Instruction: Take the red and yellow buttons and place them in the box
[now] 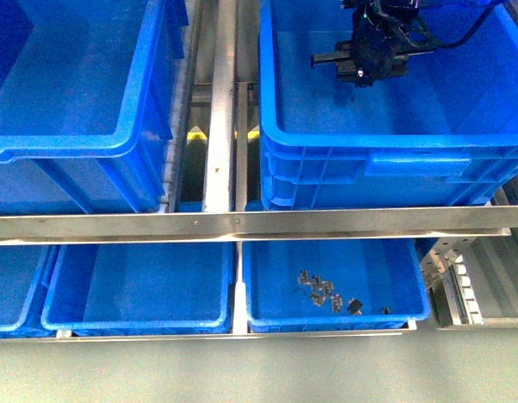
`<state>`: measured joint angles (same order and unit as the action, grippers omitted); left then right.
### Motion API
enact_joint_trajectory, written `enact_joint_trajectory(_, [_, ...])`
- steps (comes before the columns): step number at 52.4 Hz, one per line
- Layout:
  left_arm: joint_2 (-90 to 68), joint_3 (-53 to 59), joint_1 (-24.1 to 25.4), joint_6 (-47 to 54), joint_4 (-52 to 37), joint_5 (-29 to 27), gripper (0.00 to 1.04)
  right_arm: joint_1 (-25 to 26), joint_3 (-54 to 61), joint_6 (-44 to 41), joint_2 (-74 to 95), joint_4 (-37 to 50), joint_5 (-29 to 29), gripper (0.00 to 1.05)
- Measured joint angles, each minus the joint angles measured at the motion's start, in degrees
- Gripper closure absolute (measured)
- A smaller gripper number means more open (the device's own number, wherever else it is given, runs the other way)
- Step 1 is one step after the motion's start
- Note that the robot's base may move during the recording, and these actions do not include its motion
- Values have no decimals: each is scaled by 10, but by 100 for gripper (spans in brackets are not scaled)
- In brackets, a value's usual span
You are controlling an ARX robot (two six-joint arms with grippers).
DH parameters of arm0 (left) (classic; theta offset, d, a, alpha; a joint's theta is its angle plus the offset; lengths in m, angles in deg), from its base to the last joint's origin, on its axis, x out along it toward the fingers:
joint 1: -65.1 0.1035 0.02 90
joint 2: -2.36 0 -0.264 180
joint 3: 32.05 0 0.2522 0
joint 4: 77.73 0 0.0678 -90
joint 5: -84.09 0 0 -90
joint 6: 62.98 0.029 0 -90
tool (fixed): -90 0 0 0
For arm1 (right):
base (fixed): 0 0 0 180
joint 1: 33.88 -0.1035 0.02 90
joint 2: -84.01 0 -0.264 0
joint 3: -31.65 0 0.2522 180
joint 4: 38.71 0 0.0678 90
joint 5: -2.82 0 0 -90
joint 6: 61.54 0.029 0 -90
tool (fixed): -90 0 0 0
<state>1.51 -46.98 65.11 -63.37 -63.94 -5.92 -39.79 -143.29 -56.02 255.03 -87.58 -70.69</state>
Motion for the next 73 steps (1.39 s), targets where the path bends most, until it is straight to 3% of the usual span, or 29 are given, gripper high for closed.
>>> enact_joint_trajectory(4, [0, 0, 0, 0, 0, 0, 8, -2, -19, 8, 1, 1, -10, 53])
enact_joint_trajectory(9, [0, 0, 0, 0, 0, 0, 8, -2, -43, 9, 0, 17, -20, 28])
enact_joint_trajectory(13, [0, 0, 0, 0, 0, 0, 8, 0, -45, 7, -1, 21, -30, 21])
enact_joint_trajectory(15, [0, 0, 0, 0, 0, 0, 8, 3, -44, 1, -3, 22, -39, 8])
enact_joint_trajectory(17, [0, 0, 0, 0, 0, 0, 8, 5, -16, -6, -19, 45, -54, 5])
enact_joint_trajectory(22, [0, 0, 0, 0, 0, 0, 8, 11, 145, -20, -110, 155, -96, 7])
enact_joint_trajectory(33, [0, 0, 0, 0, 0, 0, 8, 24, 628, -34, -466, 385, -173, 7])
enact_joint_trajectory(42, [0, 0, 0, 0, 0, 0, 8, 48, 1056, -9, -714, 416, -224, 7])
enact_joint_trajectory(46, [0, 0, 0, 0, 0, 0, 8, 70, 1191, -3, -837, 407, -229, 7])
enact_joint_trajectory(60, [0, 0, 0, 0, 0, 0, 8, 122, 1319, 32, -1047, 361, -238, 7])
enact_joint_trajectory(71, [0, 0, 0, 0, 0, 0, 8, 126, 1342, 57, -1125, 351, -220, 7])
enact_joint_trajectory(73, [0, 0, 0, 0, 0, 0, 8, 126, 1354, 52, -1120, 384, -223, 9])
